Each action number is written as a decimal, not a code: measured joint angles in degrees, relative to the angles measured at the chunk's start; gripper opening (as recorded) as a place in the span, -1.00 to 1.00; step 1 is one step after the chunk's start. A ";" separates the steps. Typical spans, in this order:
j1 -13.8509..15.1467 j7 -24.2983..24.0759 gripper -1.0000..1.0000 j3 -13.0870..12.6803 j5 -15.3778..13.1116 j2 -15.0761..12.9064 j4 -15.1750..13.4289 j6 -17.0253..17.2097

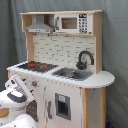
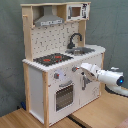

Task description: Play with the kitchen

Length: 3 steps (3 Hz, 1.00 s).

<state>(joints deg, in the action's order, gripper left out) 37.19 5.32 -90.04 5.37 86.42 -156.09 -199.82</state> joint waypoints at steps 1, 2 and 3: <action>3.03 -4.34 1.00 -1.68 1.62 0.00 0.12 0.57; 7.67 -5.67 1.00 -2.11 1.62 0.00 3.79 0.57; 11.41 -6.85 1.00 -3.11 1.63 0.01 8.39 0.59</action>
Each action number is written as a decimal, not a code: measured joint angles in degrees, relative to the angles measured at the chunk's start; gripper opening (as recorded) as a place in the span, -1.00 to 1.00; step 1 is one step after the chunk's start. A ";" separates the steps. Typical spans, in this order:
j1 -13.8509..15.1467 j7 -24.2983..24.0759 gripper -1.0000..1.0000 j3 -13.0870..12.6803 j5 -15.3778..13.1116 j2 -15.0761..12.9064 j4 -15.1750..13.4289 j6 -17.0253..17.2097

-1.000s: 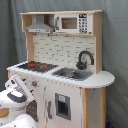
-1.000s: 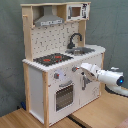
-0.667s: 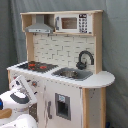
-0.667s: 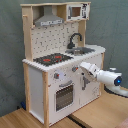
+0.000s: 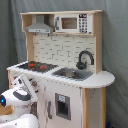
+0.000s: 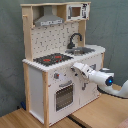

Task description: Play with the kitchen

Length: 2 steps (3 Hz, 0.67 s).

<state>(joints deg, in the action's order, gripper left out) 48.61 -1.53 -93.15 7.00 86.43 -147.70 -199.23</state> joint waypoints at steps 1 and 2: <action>0.01 -0.37 1.00 0.08 1.31 0.00 -0.52 0.01; 0.02 -0.37 -1.00 0.08 1.31 0.00 -0.52 0.01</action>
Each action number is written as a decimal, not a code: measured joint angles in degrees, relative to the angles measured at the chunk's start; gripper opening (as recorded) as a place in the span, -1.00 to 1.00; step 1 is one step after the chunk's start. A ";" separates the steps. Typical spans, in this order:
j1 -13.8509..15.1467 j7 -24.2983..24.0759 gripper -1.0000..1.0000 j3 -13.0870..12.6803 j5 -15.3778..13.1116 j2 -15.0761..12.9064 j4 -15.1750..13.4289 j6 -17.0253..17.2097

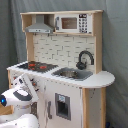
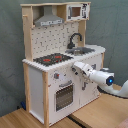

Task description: Play with the kitchen

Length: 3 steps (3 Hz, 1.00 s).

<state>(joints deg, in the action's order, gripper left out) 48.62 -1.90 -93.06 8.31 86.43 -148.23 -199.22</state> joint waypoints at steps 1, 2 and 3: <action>-0.33 6.17 -1.00 0.88 0.24 -0.07 0.36 0.86; -0.37 12.34 -1.00 0.88 0.22 -0.37 0.37 1.06; -0.41 18.85 -1.00 0.90 0.22 -0.75 0.38 1.22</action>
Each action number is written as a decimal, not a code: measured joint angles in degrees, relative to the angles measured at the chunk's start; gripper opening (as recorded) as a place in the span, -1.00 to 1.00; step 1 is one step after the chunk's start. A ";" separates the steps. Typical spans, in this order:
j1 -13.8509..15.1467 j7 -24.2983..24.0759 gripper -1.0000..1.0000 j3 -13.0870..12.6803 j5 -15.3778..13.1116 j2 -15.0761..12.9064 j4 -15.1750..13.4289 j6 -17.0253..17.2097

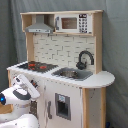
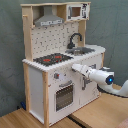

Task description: Play with the kitchen

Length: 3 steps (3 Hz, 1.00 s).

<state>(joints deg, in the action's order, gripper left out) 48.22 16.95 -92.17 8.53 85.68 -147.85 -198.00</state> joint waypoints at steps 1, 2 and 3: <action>-0.06 6.31 -1.00 0.00 -0.01 -0.01 0.00 0.18; -0.12 12.57 -1.00 0.00 -0.01 -0.01 0.00 0.41; -0.24 18.90 -1.00 0.02 -0.01 -0.03 0.07 0.94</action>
<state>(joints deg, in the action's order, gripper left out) 47.97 35.85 -92.14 8.52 85.66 -147.78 -197.06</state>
